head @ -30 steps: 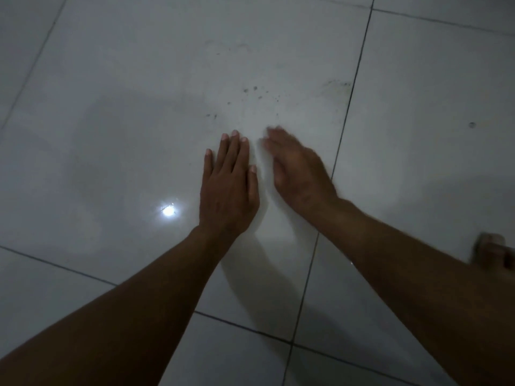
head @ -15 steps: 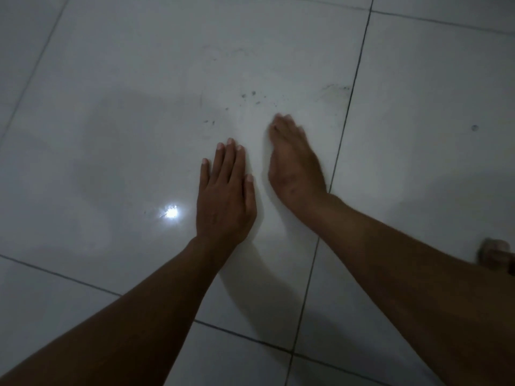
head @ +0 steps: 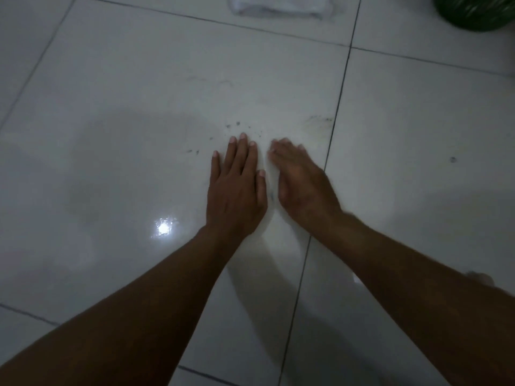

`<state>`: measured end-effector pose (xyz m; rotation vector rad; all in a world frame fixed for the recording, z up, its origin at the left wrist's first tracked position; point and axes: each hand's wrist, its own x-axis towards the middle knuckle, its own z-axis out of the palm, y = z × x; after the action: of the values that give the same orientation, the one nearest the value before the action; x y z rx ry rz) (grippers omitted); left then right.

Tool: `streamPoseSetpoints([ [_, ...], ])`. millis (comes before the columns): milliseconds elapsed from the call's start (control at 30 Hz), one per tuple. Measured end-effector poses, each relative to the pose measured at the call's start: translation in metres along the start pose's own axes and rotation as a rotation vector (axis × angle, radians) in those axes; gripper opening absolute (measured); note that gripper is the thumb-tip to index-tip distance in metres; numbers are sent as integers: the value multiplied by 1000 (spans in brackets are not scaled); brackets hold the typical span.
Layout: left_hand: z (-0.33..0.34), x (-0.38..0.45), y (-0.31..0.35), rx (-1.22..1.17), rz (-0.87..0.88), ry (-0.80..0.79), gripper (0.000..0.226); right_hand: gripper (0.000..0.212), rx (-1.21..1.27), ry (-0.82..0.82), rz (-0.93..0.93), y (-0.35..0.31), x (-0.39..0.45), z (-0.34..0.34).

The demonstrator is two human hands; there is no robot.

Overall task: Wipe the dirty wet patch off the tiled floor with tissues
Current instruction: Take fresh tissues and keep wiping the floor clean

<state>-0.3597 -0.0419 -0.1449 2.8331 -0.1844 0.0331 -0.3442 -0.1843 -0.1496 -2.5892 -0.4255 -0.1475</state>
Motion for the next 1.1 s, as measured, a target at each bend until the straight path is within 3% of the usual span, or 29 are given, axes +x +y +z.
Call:
streamPoseSetpoints([
  [100,5,24,17,-17,-16,3,62,43,-30,53,-29,18,-27,-8],
  [267,13,31,25,16,-59,-10,62,47,-70,237,414,52,15,-10],
  [333,13,29,24,17,-56,-5,62,53,-34,254,484,54,41,-10],
  [433,14,31,23,11,-58,9,60,55,-32,196,373,47,51,-5],
  [567,14,31,22,-3,-47,12,60,50,3,-1,-60,35,18,-10],
  [667,11,32,20,-61,-35,12,61,50,-22,-34,-116,43,11,-18],
  [767,5,29,15,-181,-18,-19,59,48,-31,139,149,48,25,-14],
  [867,-4,19,0,-153,-14,-3,59,51,4,163,374,40,41,-5],
  [900,-7,14,-7,-128,-31,10,59,50,19,147,330,32,41,0],
  [1033,-18,-15,-39,-34,-93,35,59,51,23,-12,-142,-9,12,14],
  [1100,-23,-31,-54,-18,-122,19,60,53,15,-66,-230,-15,-3,14],
])
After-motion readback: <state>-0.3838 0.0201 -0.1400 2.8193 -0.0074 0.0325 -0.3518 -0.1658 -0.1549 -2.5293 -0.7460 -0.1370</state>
